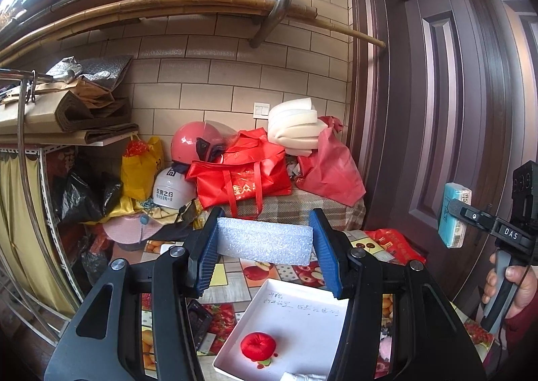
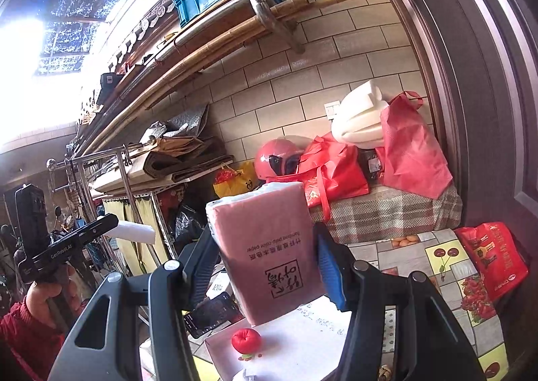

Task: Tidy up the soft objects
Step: 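Lift the foam strip and pink tissue pack and carry both over the white box, then lower the foam strip into the box with the left gripper while the right gripper releases the tissue pack inside, then move the right gripper toward the cow-print cloth and pink fluffy ball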

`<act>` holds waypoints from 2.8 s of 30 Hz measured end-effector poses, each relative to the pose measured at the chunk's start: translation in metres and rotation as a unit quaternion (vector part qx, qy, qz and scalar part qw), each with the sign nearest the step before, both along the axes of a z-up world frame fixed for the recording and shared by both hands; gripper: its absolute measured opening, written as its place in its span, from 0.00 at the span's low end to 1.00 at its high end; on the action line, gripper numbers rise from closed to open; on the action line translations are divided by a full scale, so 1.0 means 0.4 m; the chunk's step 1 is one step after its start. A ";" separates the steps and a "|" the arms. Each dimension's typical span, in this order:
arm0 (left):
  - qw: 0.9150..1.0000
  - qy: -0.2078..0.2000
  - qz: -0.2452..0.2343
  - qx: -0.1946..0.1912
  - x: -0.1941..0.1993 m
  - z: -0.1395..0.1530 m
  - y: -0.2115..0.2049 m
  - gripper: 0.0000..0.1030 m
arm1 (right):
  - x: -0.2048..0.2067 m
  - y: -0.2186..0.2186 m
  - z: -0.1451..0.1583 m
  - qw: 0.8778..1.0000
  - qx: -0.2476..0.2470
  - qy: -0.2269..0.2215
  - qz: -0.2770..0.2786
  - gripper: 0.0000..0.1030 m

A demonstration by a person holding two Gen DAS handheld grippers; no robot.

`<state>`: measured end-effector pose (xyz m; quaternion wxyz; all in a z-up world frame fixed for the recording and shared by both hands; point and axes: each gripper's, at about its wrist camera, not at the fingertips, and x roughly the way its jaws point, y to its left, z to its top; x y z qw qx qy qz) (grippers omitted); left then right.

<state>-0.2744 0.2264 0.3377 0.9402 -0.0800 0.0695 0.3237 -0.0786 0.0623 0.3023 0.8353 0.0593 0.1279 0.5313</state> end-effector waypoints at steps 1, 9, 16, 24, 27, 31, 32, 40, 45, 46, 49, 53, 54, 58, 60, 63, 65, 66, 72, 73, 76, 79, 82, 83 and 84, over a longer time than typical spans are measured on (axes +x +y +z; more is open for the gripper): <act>1.000 0.000 -0.001 -0.001 0.005 -0.001 0.004 0.50 | 0.004 0.003 -0.004 1.000 -0.001 0.003 0.001 0.54; 1.000 0.007 -0.009 -0.007 0.041 -0.015 0.021 0.50 | 0.033 0.020 -0.028 1.000 -0.008 0.021 0.004 0.54; 1.000 0.014 -0.015 -0.017 0.066 -0.035 0.040 0.50 | 0.055 0.043 -0.054 0.999 -0.020 0.034 0.004 0.54; 0.998 0.028 -0.030 -0.057 0.141 -0.115 0.094 0.50 | 0.100 0.113 -0.150 0.995 -0.073 0.062 0.005 0.54; 0.993 0.045 -0.039 -0.101 0.203 -0.203 0.134 0.50 | 0.124 0.156 -0.239 0.989 -0.112 0.096 0.010 0.54; 0.982 0.089 -0.046 -0.157 0.315 -0.337 0.184 0.50 | 0.147 0.221 -0.376 0.973 -0.173 0.149 0.018 0.54; 0.979 0.102 -0.050 -0.168 0.343 -0.370 0.192 0.50 | 0.146 0.235 -0.404 0.970 -0.185 0.156 0.022 0.54; 0.964 0.197 -0.022 -0.177 0.473 -0.570 0.207 0.57 | 0.121 0.324 -0.548 0.953 -0.263 0.152 0.024 0.57; 0.965 0.207 0.005 -0.160 0.461 -0.588 0.218 1.00 | 0.115 0.323 -0.576 0.949 -0.279 0.143 0.011 0.99; 0.966 0.201 0.008 -0.162 0.454 -0.584 0.223 1.00 | 0.111 0.324 -0.573 0.950 -0.282 0.131 0.006 1.00; 0.968 0.189 0.022 -0.165 0.428 -0.569 0.236 1.00 | 0.099 0.320 -0.563 0.951 -0.290 0.110 -0.001 1.00; 0.970 0.174 0.038 -0.168 0.392 -0.544 0.240 1.00 | 0.085 0.295 -0.544 0.954 -0.281 0.105 -0.011 1.00; 0.970 0.167 0.041 -0.169 0.379 -0.535 0.238 1.00 | 0.082 0.284 -0.537 0.955 -0.277 0.105 -0.014 1.00; 0.974 0.147 0.054 -0.163 0.334 -0.496 0.221 1.00 | 0.077 0.236 -0.498 0.961 -0.258 0.099 -0.032 1.00; 0.974 0.151 0.060 -0.160 0.327 -0.486 0.205 1.00 | 0.072 0.205 -0.469 0.964 -0.243 0.093 -0.045 1.00; 0.972 0.168 0.058 -0.155 0.329 -0.482 0.171 1.00 | 0.060 0.147 -0.407 0.973 -0.202 0.081 -0.074 1.00; 0.973 0.166 0.050 -0.150 0.324 -0.472 0.143 1.00 | 0.046 0.099 -0.351 0.979 -0.166 0.059 -0.100 1.00; 0.974 0.164 0.046 -0.148 0.318 -0.465 0.129 1.00 | 0.037 0.068 -0.319 0.982 -0.144 0.044 -0.115 1.00; 0.982 0.121 0.031 -0.142 0.226 -0.407 0.082 1.00 | 0.008 -0.173 -0.141 0.969 -0.023 -0.041 -0.241 1.00; 0.982 0.117 0.026 -0.143 0.216 -0.405 0.076 1.00 | 0.017 -0.213 -0.135 0.966 -0.012 -0.033 -0.256 1.00; 0.980 0.128 0.001 -0.152 0.217 -0.423 0.042 1.00 | 0.092 -0.286 -0.179 0.957 -0.046 0.067 -0.277 1.00; 0.974 0.149 -0.037 -0.168 0.233 -0.459 -0.009 1.00 | 0.132 -0.281 -0.300 0.956 -0.122 0.124 -0.237 1.00; 0.966 0.176 -0.061 -0.180 0.251 -0.497 -0.065 1.00 | 0.111 -0.207 -0.451 0.948 -0.234 0.119 -0.181 1.00; 0.963 0.185 -0.068 -0.186 0.256 -0.508 -0.081 1.00 | 0.104 -0.179 -0.498 0.945 -0.261 0.123 -0.152 1.00; 0.960 0.193 -0.073 -0.188 0.260 -0.517 -0.095 1.00 | 0.102 -0.150 -0.538 0.942 -0.279 0.133 -0.129 1.00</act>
